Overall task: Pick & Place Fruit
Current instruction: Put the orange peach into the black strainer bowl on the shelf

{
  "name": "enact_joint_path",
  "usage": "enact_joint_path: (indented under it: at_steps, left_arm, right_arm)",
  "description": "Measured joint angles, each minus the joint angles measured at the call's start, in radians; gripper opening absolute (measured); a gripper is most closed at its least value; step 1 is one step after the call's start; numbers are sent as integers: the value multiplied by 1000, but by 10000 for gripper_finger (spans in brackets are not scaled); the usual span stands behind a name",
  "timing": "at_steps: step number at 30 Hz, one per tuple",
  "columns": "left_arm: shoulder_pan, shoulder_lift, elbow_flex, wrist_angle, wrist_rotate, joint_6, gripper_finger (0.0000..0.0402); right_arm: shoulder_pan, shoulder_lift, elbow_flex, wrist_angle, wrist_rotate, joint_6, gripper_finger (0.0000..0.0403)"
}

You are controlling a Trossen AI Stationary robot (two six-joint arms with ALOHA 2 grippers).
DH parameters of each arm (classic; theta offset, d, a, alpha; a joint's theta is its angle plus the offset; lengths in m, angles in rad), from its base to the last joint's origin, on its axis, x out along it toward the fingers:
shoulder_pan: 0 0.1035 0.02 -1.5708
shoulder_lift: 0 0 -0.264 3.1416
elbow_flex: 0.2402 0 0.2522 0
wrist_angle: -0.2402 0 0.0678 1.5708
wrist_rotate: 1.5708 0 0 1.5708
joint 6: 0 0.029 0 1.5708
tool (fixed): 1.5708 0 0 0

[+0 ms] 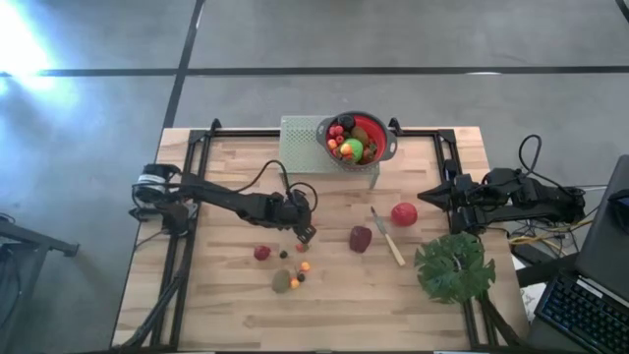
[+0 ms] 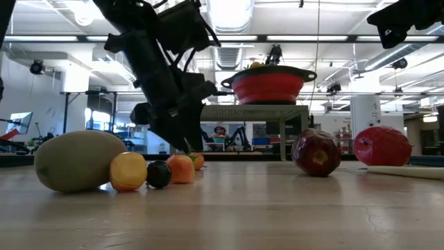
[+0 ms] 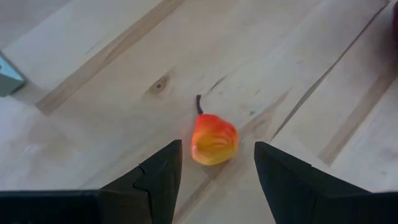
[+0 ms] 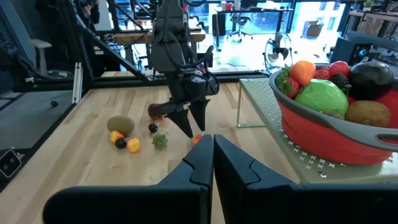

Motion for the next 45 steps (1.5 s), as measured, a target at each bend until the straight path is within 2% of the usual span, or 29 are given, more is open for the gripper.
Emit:
enact_joint_path:
  at_steps: [14, 24, 35, 39, 45]
  left_arm:
    - [12, 33, 0, 24, -3, 77, 207]
    - [15, 60, -39, 134, -4, 74, 207]
    - [14, 96, -32, 139, -12, 71, 206]
    - [15, 96, -32, 139, -12, 69, 192]
    - [15, 96, -33, 139, -12, 52, 146]
  right_arm:
    - [0, 0, 0, 0, 0, 0, 8]
    - [0, 0, 0, 0, 0, 0, 8]
    - [0, 0, 0, 0, 0, 0, 8]
    - [0, 0, 0, 0, 0, 0, 8]
    - [0, 0, 0, 0, 0, 0, 8]
